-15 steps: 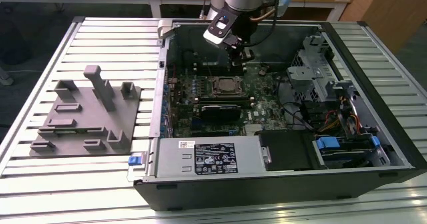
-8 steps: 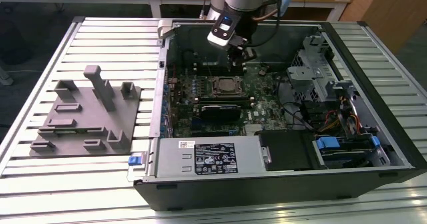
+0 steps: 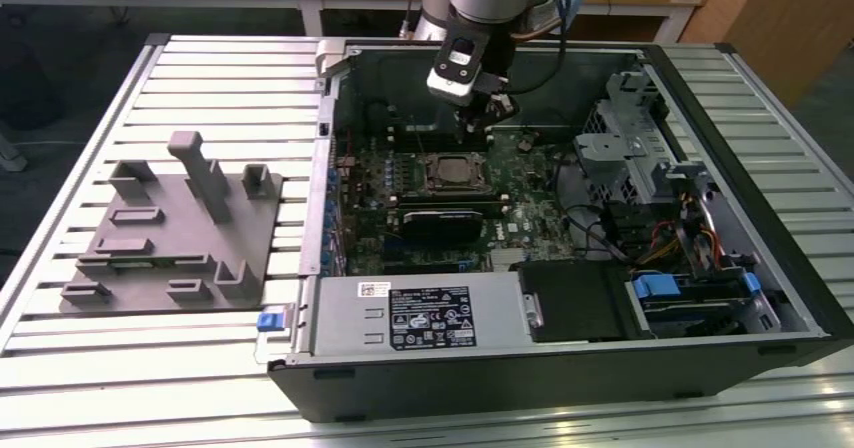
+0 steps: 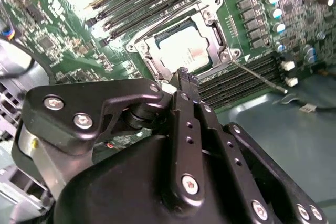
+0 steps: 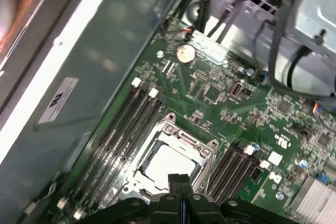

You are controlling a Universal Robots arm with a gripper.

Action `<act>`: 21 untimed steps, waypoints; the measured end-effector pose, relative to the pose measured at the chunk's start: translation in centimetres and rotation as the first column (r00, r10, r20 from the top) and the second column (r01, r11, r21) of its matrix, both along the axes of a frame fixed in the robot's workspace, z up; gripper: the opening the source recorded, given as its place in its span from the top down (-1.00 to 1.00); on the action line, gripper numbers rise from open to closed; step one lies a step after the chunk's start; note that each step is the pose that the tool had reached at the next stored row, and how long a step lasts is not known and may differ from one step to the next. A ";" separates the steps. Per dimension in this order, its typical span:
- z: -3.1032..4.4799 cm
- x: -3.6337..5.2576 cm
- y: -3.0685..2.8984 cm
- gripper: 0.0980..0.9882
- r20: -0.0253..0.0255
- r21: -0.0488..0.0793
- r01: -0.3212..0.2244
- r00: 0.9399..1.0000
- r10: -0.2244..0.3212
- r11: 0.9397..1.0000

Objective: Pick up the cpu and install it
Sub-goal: 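Install the first cpu locking lever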

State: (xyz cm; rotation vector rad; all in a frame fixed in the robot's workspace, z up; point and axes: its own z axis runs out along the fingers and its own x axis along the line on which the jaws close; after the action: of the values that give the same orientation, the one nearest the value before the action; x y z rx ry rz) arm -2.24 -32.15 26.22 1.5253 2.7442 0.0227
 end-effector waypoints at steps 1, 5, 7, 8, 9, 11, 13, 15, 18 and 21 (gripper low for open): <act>0.00 0.00 0.00 0.98 0.000 0.000 -0.018 1.000 0.018 1.000; -0.01 0.00 0.00 0.98 0.000 0.000 -0.091 0.996 0.091 0.996; -0.01 0.00 0.00 0.98 0.000 0.000 -0.126 0.992 0.126 0.992; -0.01 0.00 0.00 0.98 0.000 0.000 -0.142 0.990 0.142 0.990; -0.01 -0.01 0.00 0.98 0.000 0.000 -0.159 0.987 0.159 0.987; -0.01 -0.01 0.00 0.98 0.000 0.000 -0.210 0.978 0.210 0.978; -0.01 -0.01 0.00 0.98 0.000 0.000 -0.239 0.971 0.239 0.971; -0.01 -0.01 0.00 0.98 0.000 0.000 -0.265 0.964 0.265 0.964; -0.01 -0.01 0.00 0.98 0.000 0.000 -0.304 0.953 0.304 0.953; -0.01 -0.01 0.00 0.98 0.000 0.000 -0.342 0.940 0.342 0.940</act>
State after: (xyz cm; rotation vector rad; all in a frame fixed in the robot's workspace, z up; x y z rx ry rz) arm -2.25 -32.15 26.21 1.0259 2.9698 0.0226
